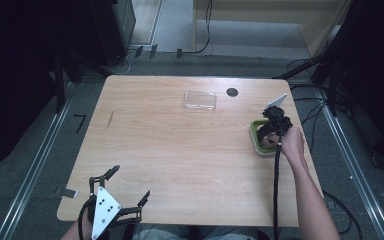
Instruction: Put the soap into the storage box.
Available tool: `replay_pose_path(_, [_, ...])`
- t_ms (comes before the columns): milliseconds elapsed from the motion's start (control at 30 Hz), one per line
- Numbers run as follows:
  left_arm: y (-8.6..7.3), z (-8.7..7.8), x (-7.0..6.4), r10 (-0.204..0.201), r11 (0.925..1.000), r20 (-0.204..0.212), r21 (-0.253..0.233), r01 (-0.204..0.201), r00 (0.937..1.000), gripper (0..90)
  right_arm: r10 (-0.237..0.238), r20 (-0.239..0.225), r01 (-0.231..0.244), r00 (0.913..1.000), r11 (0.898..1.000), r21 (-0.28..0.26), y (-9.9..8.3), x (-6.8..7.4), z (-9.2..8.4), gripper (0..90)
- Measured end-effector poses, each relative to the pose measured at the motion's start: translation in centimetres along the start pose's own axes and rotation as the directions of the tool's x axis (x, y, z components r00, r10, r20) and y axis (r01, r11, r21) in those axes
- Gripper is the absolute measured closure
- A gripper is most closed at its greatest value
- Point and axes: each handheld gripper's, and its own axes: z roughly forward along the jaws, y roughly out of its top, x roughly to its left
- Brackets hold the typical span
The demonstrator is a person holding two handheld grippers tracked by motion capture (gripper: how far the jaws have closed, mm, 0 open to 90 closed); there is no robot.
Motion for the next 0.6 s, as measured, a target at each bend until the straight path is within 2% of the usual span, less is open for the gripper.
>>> replay_pose_path(600, [0.00, -0.01, 0.02, 0.000, 1.0000, 0.001, 0.000, 0.000, 1.0000, 0.0, 0.012, 0.005, -0.012, 0.9999, 1.000, 0.008, 0.03, 0.18, 0.18, 32.5])
